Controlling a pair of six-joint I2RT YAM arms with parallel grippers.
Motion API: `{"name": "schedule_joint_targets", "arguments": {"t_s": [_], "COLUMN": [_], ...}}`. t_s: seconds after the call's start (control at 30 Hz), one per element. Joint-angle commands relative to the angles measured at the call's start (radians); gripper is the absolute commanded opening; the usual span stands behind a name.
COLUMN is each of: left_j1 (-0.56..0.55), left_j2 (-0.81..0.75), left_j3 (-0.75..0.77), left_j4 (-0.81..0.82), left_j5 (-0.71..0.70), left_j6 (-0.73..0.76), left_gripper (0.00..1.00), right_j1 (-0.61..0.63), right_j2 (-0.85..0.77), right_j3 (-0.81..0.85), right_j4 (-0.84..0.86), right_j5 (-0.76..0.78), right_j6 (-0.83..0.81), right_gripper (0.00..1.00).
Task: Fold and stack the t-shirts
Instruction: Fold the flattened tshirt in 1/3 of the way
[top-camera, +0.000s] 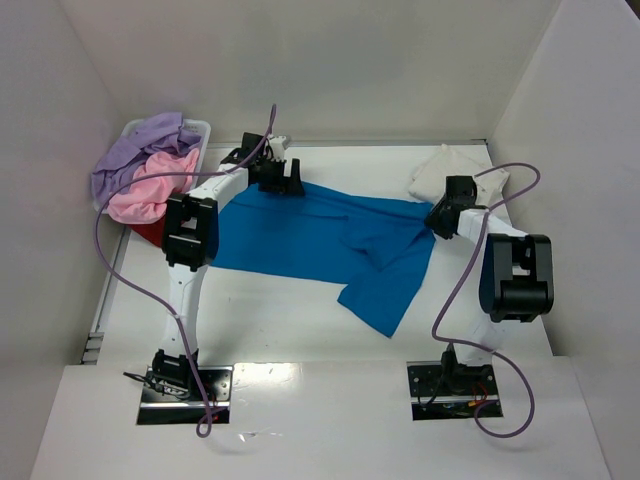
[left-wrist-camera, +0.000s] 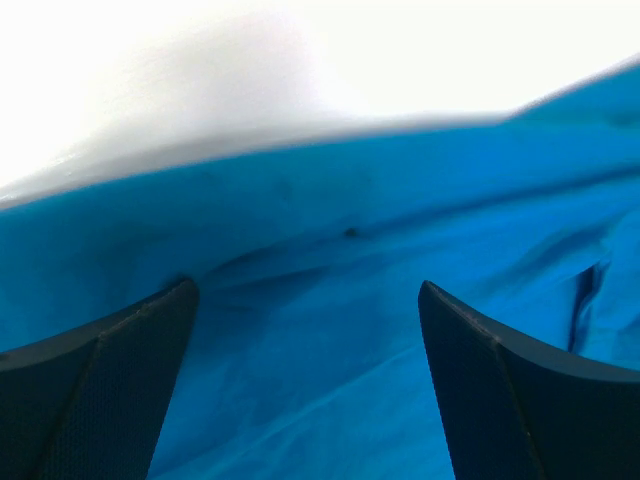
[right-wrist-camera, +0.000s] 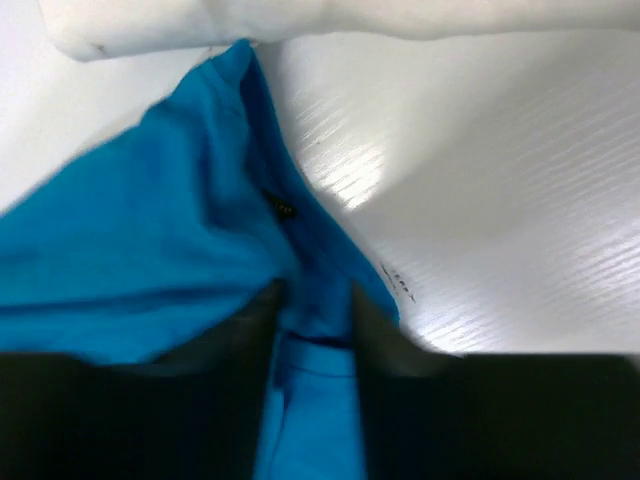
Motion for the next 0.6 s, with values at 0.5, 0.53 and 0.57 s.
{"name": "schedule_joint_targets", "arguments": {"t_s": [0.5, 0.53, 0.57], "left_j1": [0.118, 0.127, 0.127], "left_j2": [-0.106, -0.097, -0.097], "left_j3": [-0.052, -0.052, -0.052], "left_j4": [-0.057, -0.068, -0.068], "left_j5": [-0.372, -0.382, -0.382], "left_j6": [-0.109, -0.109, -0.109], "left_gripper": [0.99, 0.98, 0.98], "right_j1": [-0.003, 0.007, 0.020], "right_j2": [0.029, 0.056, 0.080], "right_j3": [0.178, 0.192, 0.213], "right_j4": [0.108, 0.096, 0.085], "right_j5": [-0.131, -0.131, -0.131], "right_j6": [-0.033, -0.033, -0.033], "right_gripper": [0.52, 0.49, 0.40]}}
